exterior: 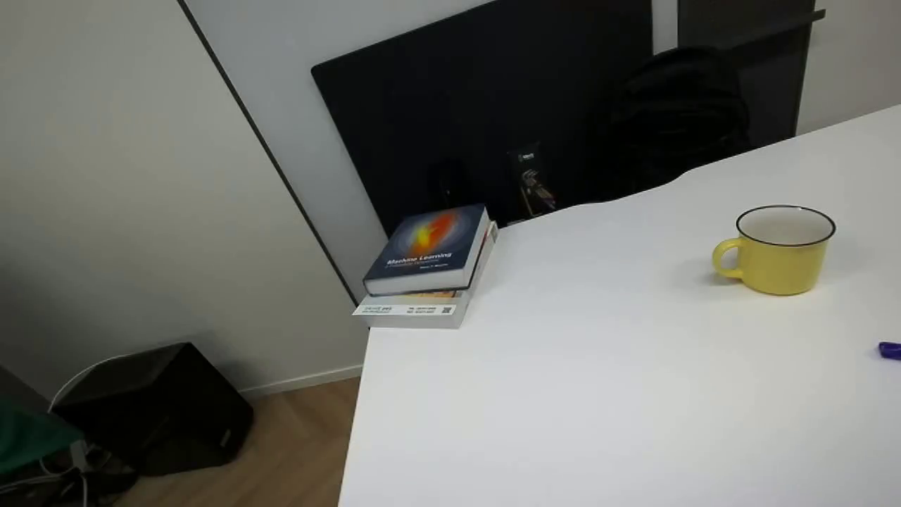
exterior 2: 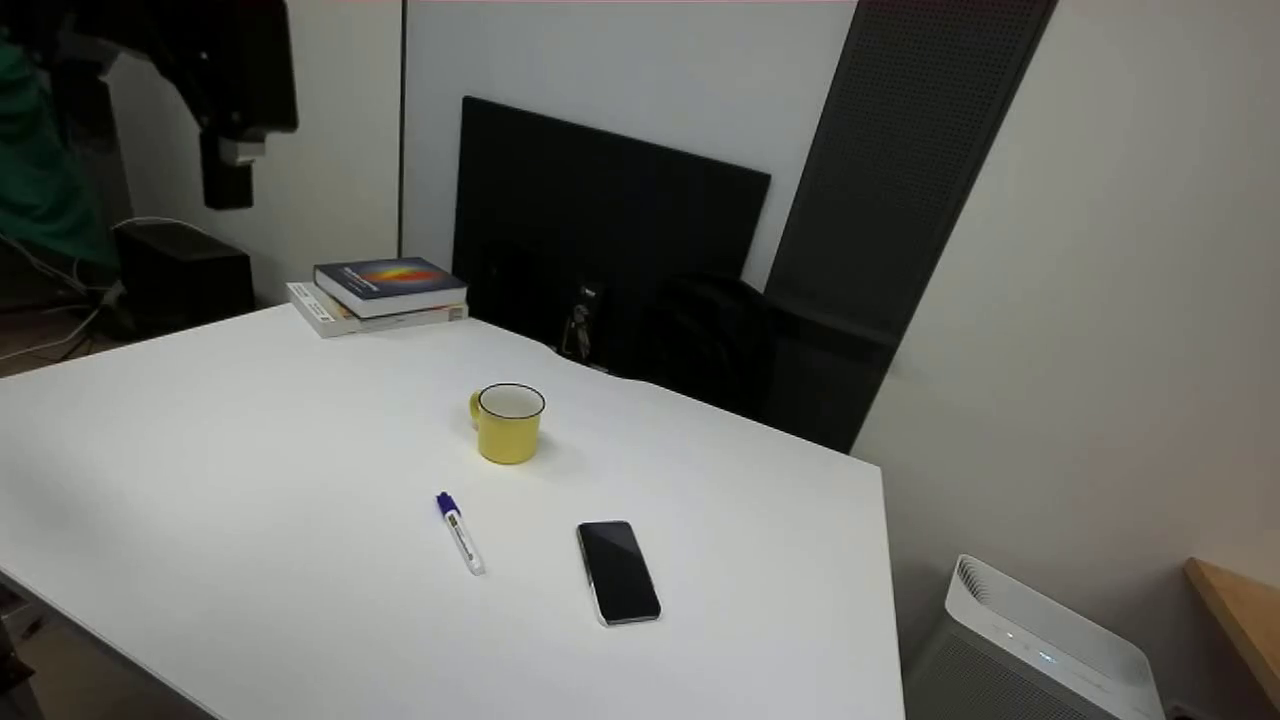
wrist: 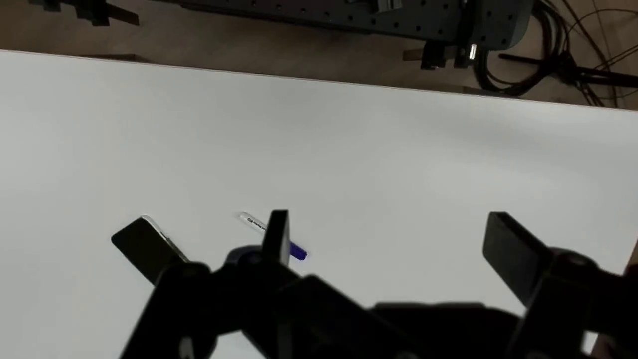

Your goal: Put the marker in the mug

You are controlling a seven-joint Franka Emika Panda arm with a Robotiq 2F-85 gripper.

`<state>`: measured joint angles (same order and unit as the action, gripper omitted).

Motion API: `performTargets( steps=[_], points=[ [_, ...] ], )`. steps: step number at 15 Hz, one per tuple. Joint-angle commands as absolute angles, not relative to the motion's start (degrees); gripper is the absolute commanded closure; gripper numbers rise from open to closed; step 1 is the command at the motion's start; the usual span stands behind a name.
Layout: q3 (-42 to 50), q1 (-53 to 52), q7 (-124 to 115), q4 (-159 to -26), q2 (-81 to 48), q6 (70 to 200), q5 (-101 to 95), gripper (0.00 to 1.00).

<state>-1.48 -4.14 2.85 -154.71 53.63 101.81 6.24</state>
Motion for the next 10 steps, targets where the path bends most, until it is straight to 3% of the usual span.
performTargets(
  steps=[1,10],
  points=[
    [3.7,-2.6,10.3,-156.0,52.3,101.7,2.3,0.0],
    [15.6,1.2,35.7,-157.0,50.5,103.6,-18.7,0.0]
  ],
)
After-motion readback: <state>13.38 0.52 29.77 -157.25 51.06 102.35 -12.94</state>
